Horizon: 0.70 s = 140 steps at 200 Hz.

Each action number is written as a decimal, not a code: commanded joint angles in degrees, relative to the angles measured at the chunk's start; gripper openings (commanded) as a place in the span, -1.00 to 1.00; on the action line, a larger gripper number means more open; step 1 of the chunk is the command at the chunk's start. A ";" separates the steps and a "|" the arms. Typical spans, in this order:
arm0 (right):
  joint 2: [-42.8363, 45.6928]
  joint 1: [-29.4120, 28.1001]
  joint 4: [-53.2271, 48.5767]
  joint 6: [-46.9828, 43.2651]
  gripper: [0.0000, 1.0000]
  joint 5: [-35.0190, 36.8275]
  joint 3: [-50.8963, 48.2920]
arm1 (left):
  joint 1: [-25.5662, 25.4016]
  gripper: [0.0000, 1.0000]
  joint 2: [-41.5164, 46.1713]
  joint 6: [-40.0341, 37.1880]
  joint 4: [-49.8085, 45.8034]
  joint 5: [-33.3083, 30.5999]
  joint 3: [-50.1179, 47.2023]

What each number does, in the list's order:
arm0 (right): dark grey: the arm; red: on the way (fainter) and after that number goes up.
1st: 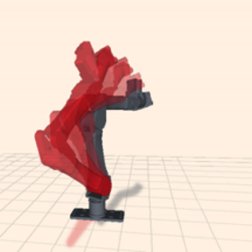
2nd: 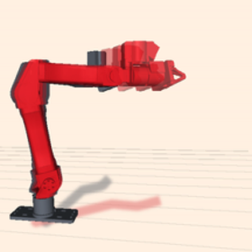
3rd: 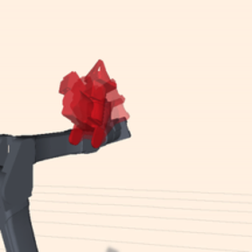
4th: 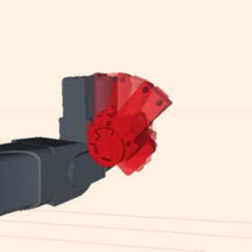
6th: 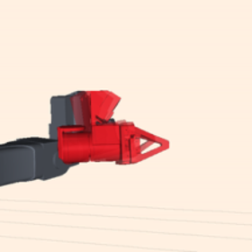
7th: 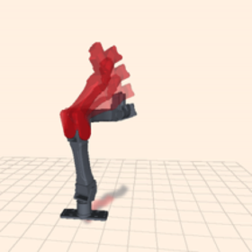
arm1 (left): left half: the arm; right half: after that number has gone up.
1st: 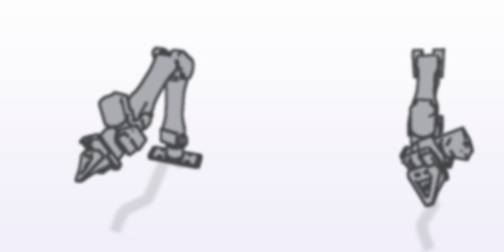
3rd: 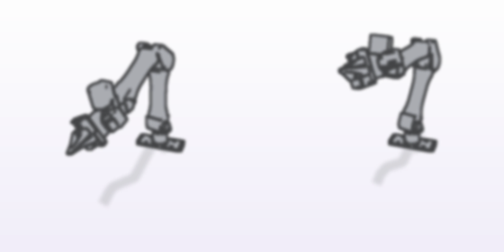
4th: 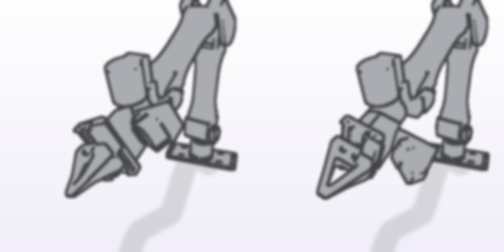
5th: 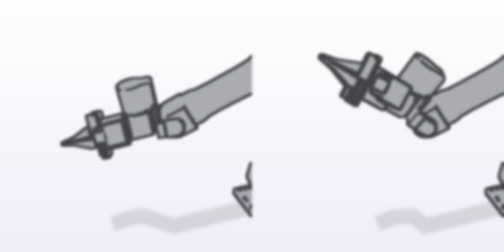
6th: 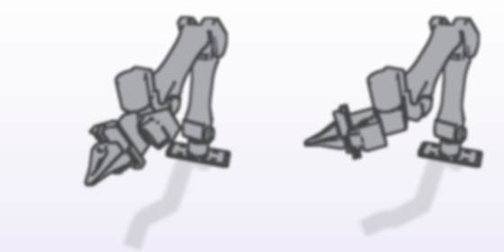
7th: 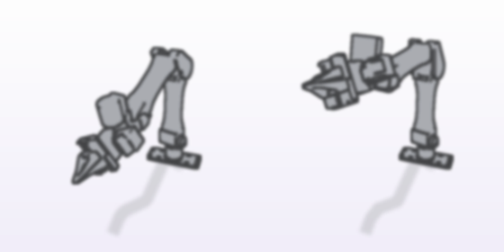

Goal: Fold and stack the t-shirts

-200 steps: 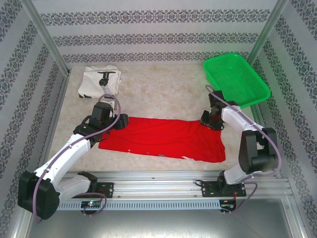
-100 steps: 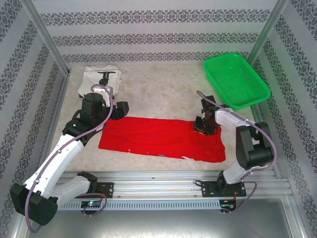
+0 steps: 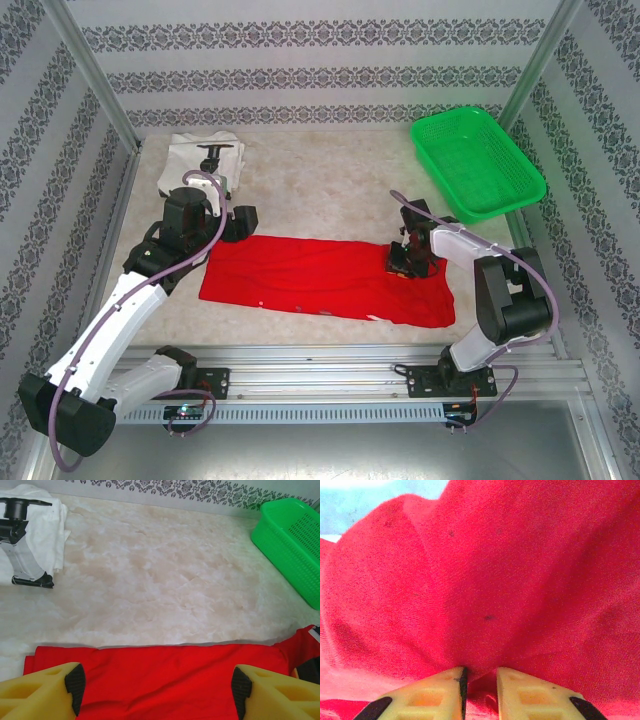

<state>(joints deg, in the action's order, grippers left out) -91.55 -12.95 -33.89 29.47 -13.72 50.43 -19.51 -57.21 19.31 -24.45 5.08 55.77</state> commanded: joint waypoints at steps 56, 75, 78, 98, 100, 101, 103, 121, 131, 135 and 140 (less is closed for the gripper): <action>7.48 -3.54 -3.55 -0.03 -1.00 -1.27 -0.98 | -0.12 0.56 1.42 -2.61 -2.20 -2.99 -1.42; 9.69 -5.24 -4.54 0.45 -1.00 -2.50 -2.11 | -0.14 0.56 1.38 -2.54 -1.77 -3.24 -2.21; 9.99 -5.58 -4.66 0.56 -1.00 -2.73 -2.35 | -0.12 0.56 1.40 -2.53 -1.61 -3.17 -2.37; 11.79 -8.04 -5.06 1.98 -1.00 -3.59 -4.29 | -0.07 0.56 1.08 -2.27 -0.56 -3.04 -3.48; 11.93 -8.27 -5.07 2.10 -1.00 -3.60 -4.56 | -0.13 0.56 1.01 -2.20 -0.48 -2.99 -3.54; 12.06 -8.38 -5.10 2.18 -1.00 -3.60 -4.60 | -0.16 0.56 0.94 -2.18 -0.45 -2.98 -3.59; 12.22 -8.64 -5.17 2.41 -1.00 -3.55 -4.70 | -0.15 0.56 0.93 -2.13 -0.37 -2.91 -3.66; 13.77 -11.00 -5.27 3.95 -1.00 -3.52 -6.01 | -0.13 0.56 0.06 -1.83 0.01 -2.28 -3.98; 14.40 -11.80 -5.63 4.61 -0.98 -2.94 -6.59 | -0.10 0.56 -0.52 -1.67 0.28 -1.88 -4.17; 14.65 -12.07 -5.86 4.80 -0.94 -2.50 -6.78 | -0.07 0.56 -0.66 -1.57 0.35 -1.72 -4.35; 14.89 -12.18 -6.07 4.81 -0.90 -2.10 -7.07 | -0.17 0.56 -0.79 -1.47 0.65 -1.66 -4.49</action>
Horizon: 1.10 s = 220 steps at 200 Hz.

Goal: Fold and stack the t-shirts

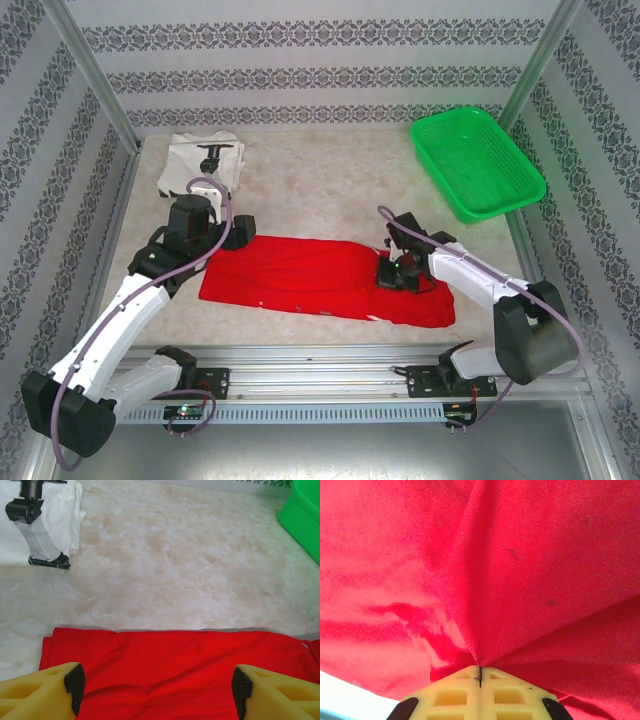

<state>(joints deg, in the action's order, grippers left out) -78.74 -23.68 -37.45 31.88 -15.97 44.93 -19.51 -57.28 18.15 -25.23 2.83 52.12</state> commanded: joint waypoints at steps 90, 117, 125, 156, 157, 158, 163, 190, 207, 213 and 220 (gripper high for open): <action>3.57 7.42 -1.31 0.14 -0.26 1.19 -1.67 | -0.12 0.55 -5.78 0.90 5.36 4.57 -3.75; 2.47 8.04 -0.56 -2.73 -0.27 -4.32 0.22 | -0.12 0.54 -8.03 1.60 5.83 5.16 -3.83; 1.97 7.61 -0.84 -3.13 -0.28 -4.92 0.18 | -0.17 0.54 -8.19 1.86 6.36 5.30 -4.14; 2.20 4.32 -0.18 -2.24 -0.35 -7.83 -1.97 | -0.10 0.55 -8.28 2.33 7.23 5.30 -4.95; 2.24 4.16 -0.26 -2.16 -0.35 -7.93 -2.00 | -0.09 0.55 -8.29 2.28 7.18 5.28 -4.98; 2.26 3.99 -0.35 -2.08 -0.35 -7.98 -2.06 | -0.14 0.55 -8.29 2.26 7.15 5.27 -4.99; 2.63 3.12 -0.78 -1.82 -0.36 -8.16 -2.25 | -0.18 0.55 -8.29 2.20 7.01 5.20 -4.99; 5.03 -1.89 -1.97 1.61 -0.38 -10.17 -3.80 | -0.18 0.55 -8.37 1.93 7.02 4.73 -5.64; 4.67 -3.87 -3.52 2.92 -0.39 -11.19 -4.49 | -0.15 0.55 -8.66 2.15 7.63 4.64 -6.19; 4.44 -4.27 -3.80 3.16 -0.39 -11.93 -4.43 | -0.10 0.55 -8.79 2.23 7.82 4.64 -6.37; 4.26 -4.78 -4.09 3.35 -0.39 -12.60 -3.99 | -0.11 0.55 -9.06 2.32 8.12 4.72 -6.47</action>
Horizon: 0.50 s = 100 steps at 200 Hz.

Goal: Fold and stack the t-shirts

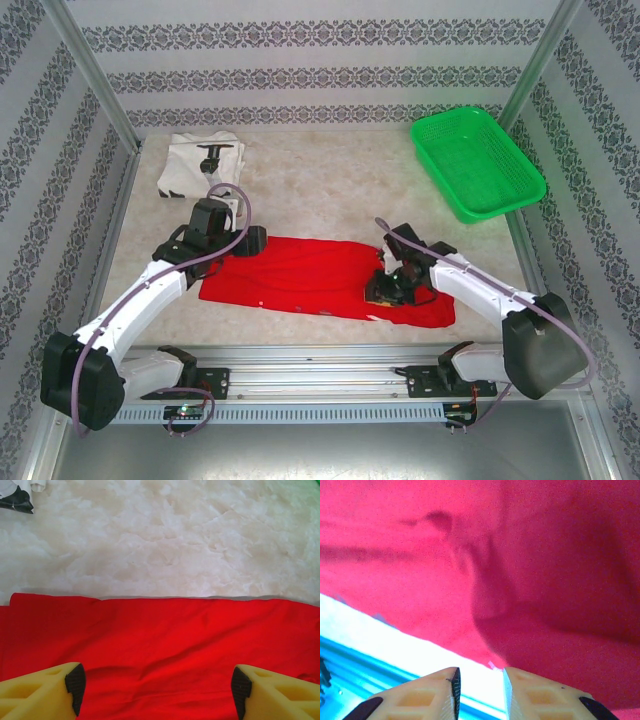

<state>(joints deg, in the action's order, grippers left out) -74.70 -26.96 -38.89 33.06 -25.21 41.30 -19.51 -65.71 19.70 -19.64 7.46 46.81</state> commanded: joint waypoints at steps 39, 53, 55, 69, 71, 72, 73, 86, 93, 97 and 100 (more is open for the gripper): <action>0.56 -2.49 -3.97 2.67 -0.34 -5.33 4.93 | -0.17 0.55 -2.99 1.03 3.55 1.17 -0.44; 1.42 -1.95 -7.60 2.33 -0.33 -2.49 7.11 | -0.14 0.55 -3.50 1.11 3.47 1.88 -0.14; 1.51 -1.95 -8.52 2.18 -0.33 -1.80 7.59 | -0.10 0.55 -3.58 1.10 3.47 1.97 -0.20; 1.28 -2.29 -16.33 -0.17 -0.30 4.76 11.25 | -0.21 0.55 -3.55 1.19 3.21 2.12 -0.30; 1.19 -2.37 -17.43 -0.51 -0.29 5.73 11.74 | -0.21 0.55 -3.48 1.21 3.20 2.12 -0.38; 1.12 -2.56 -18.01 -0.66 -0.28 6.20 11.94 | -0.15 0.55 -3.47 1.21 3.20 2.12 -0.43; 1.08 -2.65 -18.56 -0.86 -0.28 6.65 12.22 | -0.17 0.55 -3.42 1.17 3.20 2.12 -0.46; 0.54 -3.94 -23.83 -2.81 -0.24 11.68 14.21 | -0.23 0.55 -2.90 1.20 3.44 2.33 -0.84; 0.44 -4.83 -25.43 -3.48 -0.23 13.93 14.60 | -0.25 0.56 -2.70 1.19 3.50 2.53 -1.01; 0.35 -5.43 -26.10 -3.79 -0.22 14.95 14.74 | -0.18 0.56 -2.48 1.19 3.48 2.62 -1.03; 0.22 -5.89 -26.48 -3.86 -0.21 15.52 14.69 | -0.25 0.56 -2.39 1.17 3.47 2.66 -1.04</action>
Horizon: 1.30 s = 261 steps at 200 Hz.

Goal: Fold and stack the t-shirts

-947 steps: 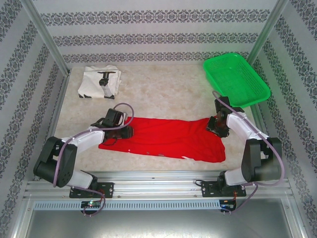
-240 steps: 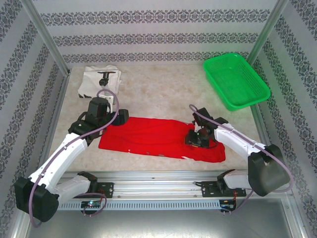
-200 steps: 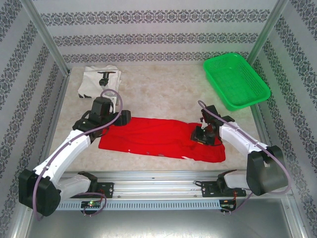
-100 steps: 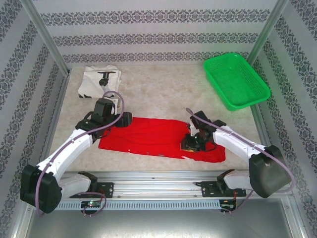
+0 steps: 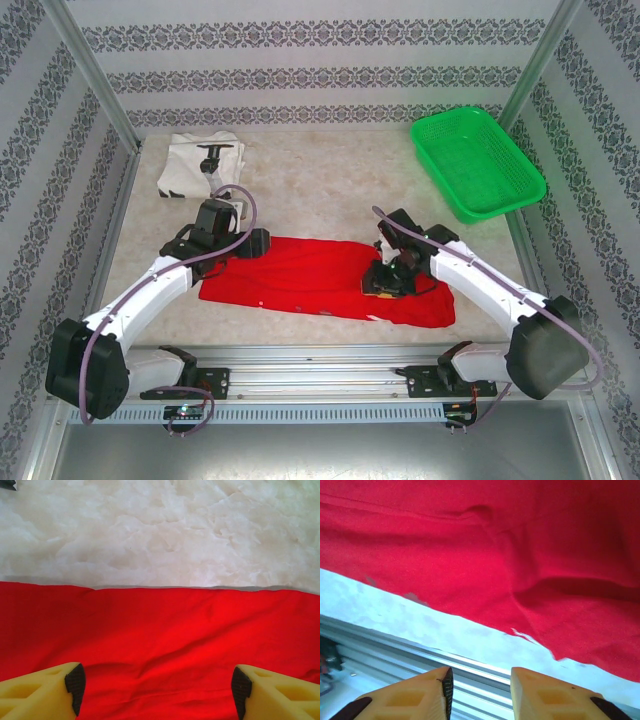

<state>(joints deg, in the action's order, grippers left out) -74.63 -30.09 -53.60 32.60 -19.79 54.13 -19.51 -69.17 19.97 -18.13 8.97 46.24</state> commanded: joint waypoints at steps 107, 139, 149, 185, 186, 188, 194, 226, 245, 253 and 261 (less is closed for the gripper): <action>-12.33 -14.83 -9.49 -5.09 -0.18 25.70 3.83 | -0.13 0.62 8.79 -0.87 -3.71 -0.94 5.96; -14.16 -15.34 -7.56 -6.52 -0.17 24.93 4.40 | -0.15 0.62 10.46 -0.79 -5.48 -3.01 5.98; -14.72 -15.60 -6.93 -6.80 -0.17 24.39 4.41 | -0.17 0.63 11.06 -0.57 -5.66 -3.64 5.96; -17.24 -16.24 -6.17 -7.21 -0.18 24.75 4.11 | -0.07 0.63 11.77 -0.88 -6.63 -4.71 6.19; -17.27 -16.24 -6.16 -7.25 -0.18 24.78 4.08 | -0.04 0.63 11.73 -0.89 -6.63 -4.69 6.21; -17.36 -16.23 -6.16 -7.28 -0.18 24.84 4.11 | -0.03 0.63 11.70 -0.91 -6.60 -4.67 6.20; -17.68 -16.29 -6.21 -7.23 -0.19 25.32 3.97 | -0.09 0.63 11.90 -0.90 -6.58 -4.51 6.15; -19.06 -16.39 -5.81 -7.38 -0.25 26.09 3.60 | -0.01 0.64 13.32 -1.74 -5.50 -3.12 5.70; -19.82 -16.41 -6.22 -7.09 -0.41 28.02 3.15 | -0.05 0.65 13.87 -2.96 -5.88 0.50 6.37; -20.07 -16.41 -6.41 -6.96 -0.54 28.87 3.10 | -0.01 0.65 14.08 -3.36 -6.23 2.25 6.79; -20.20 -16.41 -6.59 -6.76 -0.68 29.39 3.25 | -0.01 0.66 14.29 -3.86 -6.60 4.51 7.15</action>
<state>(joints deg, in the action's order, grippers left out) -93.78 -45.91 -59.29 25.30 5.67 57.39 -19.51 -56.23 18.87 -23.07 7.55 51.05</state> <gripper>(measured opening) 0.235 0.825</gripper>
